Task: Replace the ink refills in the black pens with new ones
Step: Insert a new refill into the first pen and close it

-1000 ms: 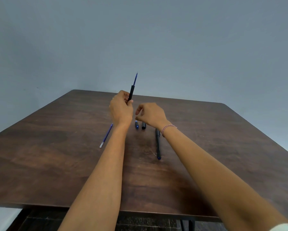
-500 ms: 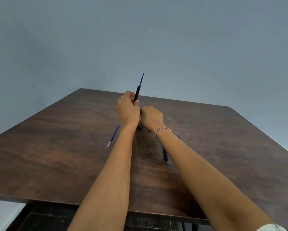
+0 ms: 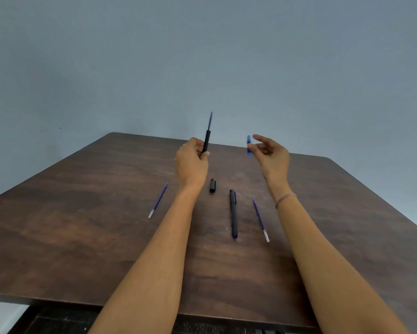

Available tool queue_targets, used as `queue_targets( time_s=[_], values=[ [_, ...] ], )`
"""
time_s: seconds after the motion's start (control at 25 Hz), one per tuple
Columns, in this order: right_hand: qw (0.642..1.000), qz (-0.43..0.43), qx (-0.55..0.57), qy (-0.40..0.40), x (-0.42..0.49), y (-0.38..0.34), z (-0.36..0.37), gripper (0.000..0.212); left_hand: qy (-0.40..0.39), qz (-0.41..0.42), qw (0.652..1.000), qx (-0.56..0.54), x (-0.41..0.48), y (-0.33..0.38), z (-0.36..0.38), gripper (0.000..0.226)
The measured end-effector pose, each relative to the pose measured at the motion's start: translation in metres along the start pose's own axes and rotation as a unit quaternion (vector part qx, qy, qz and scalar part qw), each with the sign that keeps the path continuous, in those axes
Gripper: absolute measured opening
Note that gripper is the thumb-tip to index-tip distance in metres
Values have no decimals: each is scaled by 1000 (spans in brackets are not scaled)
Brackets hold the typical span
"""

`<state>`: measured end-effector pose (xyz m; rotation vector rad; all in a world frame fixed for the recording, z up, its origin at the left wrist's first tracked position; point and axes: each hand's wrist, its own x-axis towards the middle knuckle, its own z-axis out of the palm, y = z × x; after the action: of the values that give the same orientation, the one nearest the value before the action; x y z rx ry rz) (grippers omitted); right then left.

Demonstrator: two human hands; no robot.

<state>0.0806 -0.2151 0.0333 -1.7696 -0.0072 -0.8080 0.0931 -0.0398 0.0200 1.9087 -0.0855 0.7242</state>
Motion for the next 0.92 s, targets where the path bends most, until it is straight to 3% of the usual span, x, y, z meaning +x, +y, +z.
queue_targets(
  time_s=[0.2, 0.4, 0.92],
  values=[
    [987, 42, 121, 99, 5, 15, -24, 31, -101, 69, 992, 10, -12, 6, 17, 15],
    [961, 87, 236, 112, 7, 11, -25, 31, -182, 121, 973, 79, -20, 10, 24, 17],
    [951, 62, 282, 108, 4, 2, -21, 32, -204, 143, 963, 106, -23, 11, 26, 18]
  ],
)
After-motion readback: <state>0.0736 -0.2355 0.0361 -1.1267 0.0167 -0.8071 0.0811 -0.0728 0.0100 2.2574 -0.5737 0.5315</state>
